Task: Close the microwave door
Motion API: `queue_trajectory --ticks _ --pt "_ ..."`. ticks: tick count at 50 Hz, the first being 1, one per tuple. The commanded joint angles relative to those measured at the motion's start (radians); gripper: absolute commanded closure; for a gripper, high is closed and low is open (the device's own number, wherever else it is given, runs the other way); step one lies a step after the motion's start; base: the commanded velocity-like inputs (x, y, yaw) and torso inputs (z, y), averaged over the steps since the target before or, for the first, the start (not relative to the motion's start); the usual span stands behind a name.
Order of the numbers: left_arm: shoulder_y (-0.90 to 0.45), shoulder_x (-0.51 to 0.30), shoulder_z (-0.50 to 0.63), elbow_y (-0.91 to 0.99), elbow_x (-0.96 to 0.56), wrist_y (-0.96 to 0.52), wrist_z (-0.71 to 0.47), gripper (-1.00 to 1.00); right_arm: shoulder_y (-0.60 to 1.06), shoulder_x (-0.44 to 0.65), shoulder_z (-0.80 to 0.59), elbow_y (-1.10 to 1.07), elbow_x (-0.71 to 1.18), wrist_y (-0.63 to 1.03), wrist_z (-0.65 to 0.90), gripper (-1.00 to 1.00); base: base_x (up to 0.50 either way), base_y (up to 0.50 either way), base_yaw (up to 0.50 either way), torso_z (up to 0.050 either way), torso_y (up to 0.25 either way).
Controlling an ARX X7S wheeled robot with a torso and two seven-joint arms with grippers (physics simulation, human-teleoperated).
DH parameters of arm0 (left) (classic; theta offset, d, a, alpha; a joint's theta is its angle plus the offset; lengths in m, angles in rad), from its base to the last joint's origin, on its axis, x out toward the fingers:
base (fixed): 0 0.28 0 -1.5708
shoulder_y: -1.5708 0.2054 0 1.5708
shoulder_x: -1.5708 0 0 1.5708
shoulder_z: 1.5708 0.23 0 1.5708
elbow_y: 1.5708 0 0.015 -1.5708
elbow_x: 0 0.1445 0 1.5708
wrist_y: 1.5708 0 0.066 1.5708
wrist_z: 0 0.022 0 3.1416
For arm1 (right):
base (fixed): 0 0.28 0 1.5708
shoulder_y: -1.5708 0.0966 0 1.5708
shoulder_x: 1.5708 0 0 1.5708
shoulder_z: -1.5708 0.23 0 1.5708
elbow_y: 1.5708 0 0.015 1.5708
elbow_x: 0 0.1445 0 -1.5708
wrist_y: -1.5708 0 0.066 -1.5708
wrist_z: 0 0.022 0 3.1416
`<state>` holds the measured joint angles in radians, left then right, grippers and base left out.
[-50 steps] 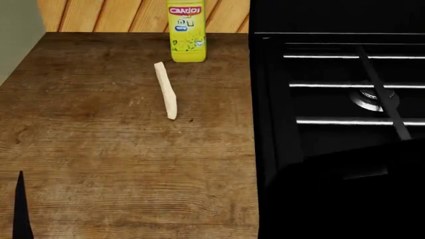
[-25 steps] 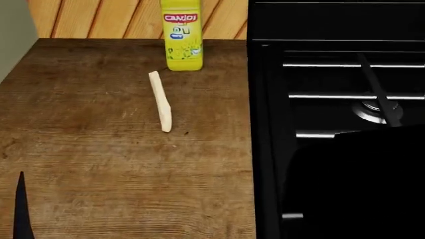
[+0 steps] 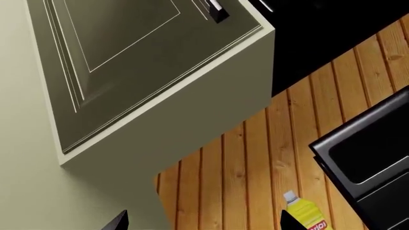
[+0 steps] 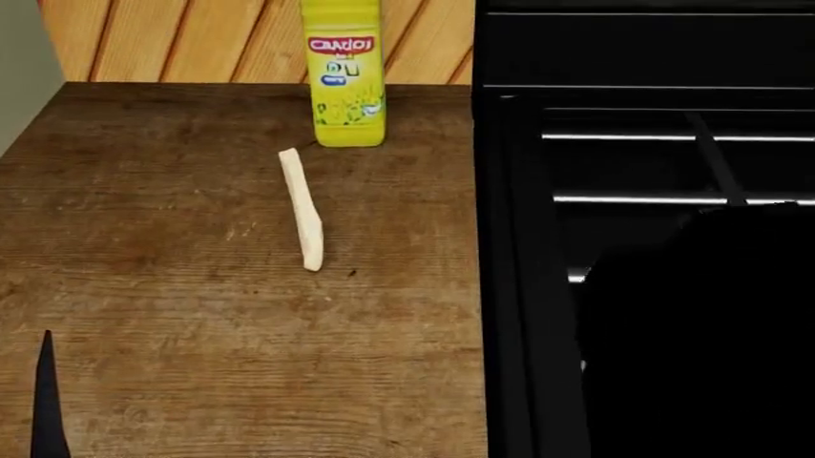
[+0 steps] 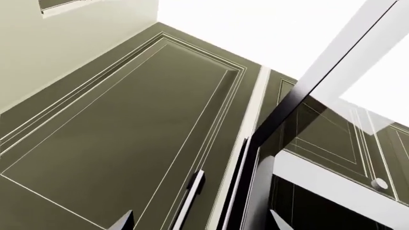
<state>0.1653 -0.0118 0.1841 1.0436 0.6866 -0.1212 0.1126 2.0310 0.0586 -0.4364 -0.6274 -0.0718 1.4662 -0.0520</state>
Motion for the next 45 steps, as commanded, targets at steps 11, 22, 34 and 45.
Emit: queue_trajectory --ticks 11,22,34,45 --pt "-0.006 -0.005 0.002 -0.001 0.0 -0.008 -0.003 -1.0 -0.045 0.049 0.104 0.388 0.002 -0.221 0.054 -1.0 0.0 0.0 0.0 0.0 0.0" --pt "-0.007 -0.008 0.012 -0.001 0.005 -0.01 -0.004 -1.0 -0.031 0.067 0.1 0.413 0.005 -0.229 0.054 -1.0 0.0 0.0 0.0 0.0 0.0" --pt "-0.01 -0.018 0.021 -0.004 0.008 -0.014 -0.009 -1.0 -0.032 0.085 0.136 0.482 0.016 -0.258 0.059 -1.0 0.0 0.0 0.0 0.0 0.0" --pt "-0.01 -0.017 0.025 -0.003 0.01 -0.011 -0.005 -1.0 -0.001 0.086 0.175 0.622 0.042 -0.289 0.049 -1.0 0.0 0.0 0.0 0.0 0.0"
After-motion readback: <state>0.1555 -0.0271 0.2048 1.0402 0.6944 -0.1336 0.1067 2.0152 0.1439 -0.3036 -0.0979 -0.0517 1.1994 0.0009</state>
